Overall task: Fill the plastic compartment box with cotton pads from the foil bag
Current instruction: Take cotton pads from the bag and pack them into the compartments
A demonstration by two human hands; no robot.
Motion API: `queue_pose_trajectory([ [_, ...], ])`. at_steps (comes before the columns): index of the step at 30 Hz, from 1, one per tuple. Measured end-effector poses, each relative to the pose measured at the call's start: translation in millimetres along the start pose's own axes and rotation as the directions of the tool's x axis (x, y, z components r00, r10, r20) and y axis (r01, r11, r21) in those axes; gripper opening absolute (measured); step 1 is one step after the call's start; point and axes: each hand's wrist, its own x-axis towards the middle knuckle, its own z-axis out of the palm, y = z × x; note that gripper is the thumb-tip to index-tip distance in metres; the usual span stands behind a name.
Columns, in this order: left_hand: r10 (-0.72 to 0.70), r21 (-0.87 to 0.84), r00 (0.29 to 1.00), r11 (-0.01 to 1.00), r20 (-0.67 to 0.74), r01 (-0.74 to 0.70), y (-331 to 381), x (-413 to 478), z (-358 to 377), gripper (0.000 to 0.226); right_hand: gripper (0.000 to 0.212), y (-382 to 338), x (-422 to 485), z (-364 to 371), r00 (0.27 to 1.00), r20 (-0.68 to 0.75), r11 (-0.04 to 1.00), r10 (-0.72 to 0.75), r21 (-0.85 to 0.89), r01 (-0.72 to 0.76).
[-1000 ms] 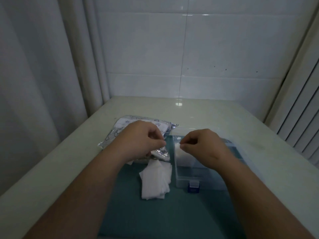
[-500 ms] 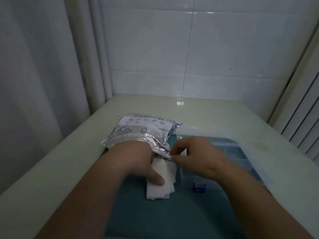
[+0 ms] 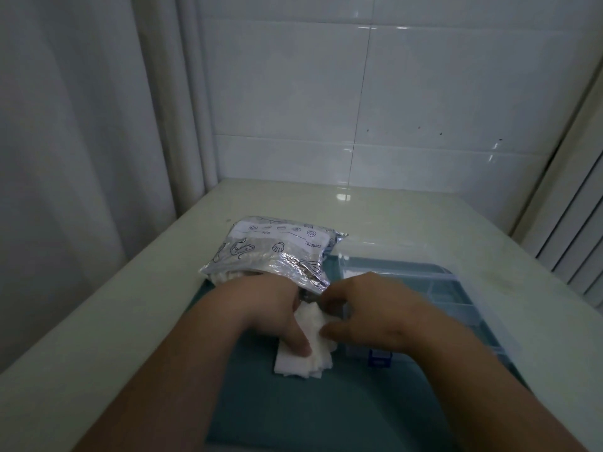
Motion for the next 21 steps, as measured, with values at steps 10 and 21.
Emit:
queue_pose_trajectory([
  [10,0.101,0.003,0.995,0.995,-0.008,-0.101,5.1,-1.3,-0.6,0.037,0.056,-6.8,2.9,8.0,0.998,0.052,0.999,-0.046,0.004,0.046],
  [21,0.132,-0.004,0.991,0.991,0.005,-0.132,9.8,-7.0,-1.6,0.049,0.039,-7.6,1.4,9.3,0.993,0.108,0.999,-0.054,0.012,0.053],
])
